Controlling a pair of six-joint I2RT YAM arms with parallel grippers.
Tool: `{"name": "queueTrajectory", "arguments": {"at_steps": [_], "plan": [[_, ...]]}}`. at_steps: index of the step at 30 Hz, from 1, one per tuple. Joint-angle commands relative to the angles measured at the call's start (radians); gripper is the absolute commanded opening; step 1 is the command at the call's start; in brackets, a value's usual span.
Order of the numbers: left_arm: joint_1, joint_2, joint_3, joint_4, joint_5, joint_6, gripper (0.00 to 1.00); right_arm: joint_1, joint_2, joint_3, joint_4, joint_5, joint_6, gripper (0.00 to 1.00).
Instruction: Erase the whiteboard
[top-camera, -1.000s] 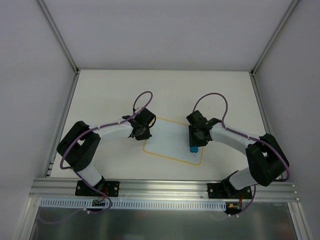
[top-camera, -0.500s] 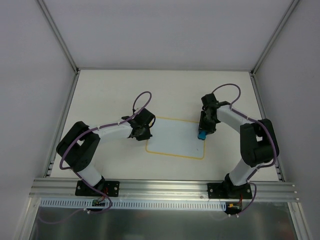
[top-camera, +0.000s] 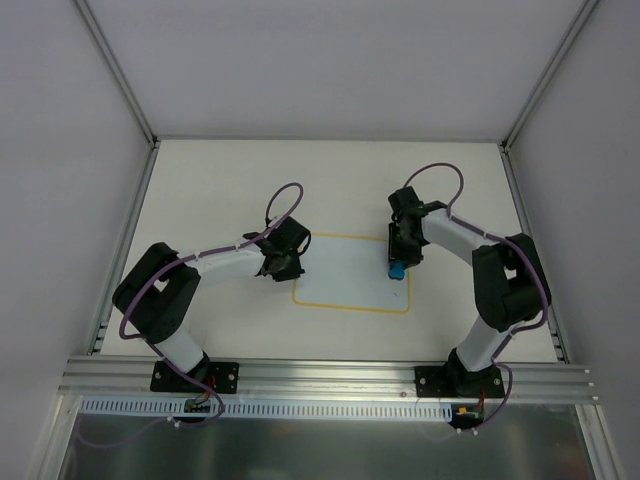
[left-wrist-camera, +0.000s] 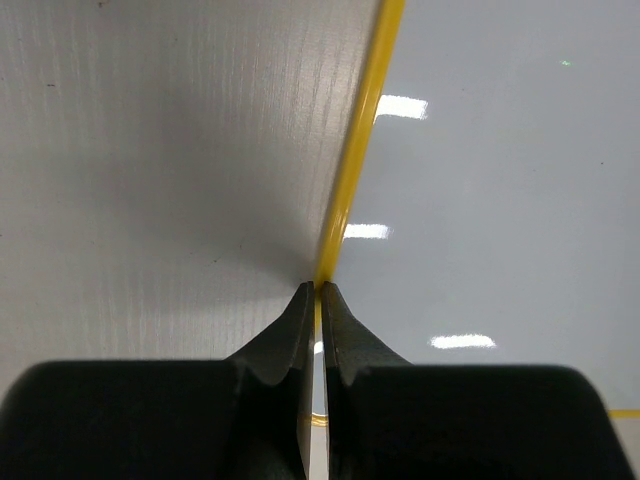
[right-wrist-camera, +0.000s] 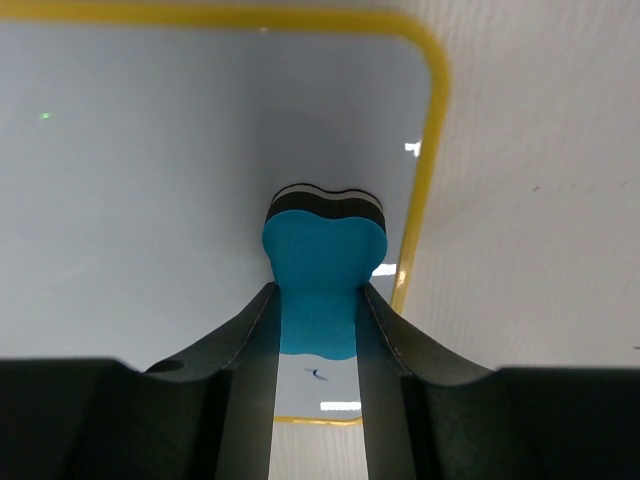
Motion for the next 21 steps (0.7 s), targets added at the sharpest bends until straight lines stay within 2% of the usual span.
{"name": "queueTrajectory", "arguments": {"at_steps": [1, 6, 12, 21], "plan": [[0.018, 0.066, -0.039, -0.151, -0.017, 0.011, 0.00, 0.068, -0.056, -0.099, -0.053, -0.002, 0.040, 0.00], [0.016, 0.079, -0.020, -0.151, -0.009, 0.011, 0.00, 0.136, -0.120, -0.207, -0.052, 0.026, 0.093, 0.00], [0.018, 0.088, -0.007, -0.154, -0.009, 0.014, 0.00, 0.135, -0.224, -0.304, -0.052, 0.072, 0.136, 0.00], [0.019, 0.094, 0.006, -0.154, -0.012, 0.016, 0.00, 0.135, -0.289, -0.344, -0.118, 0.133, 0.141, 0.00]]}}
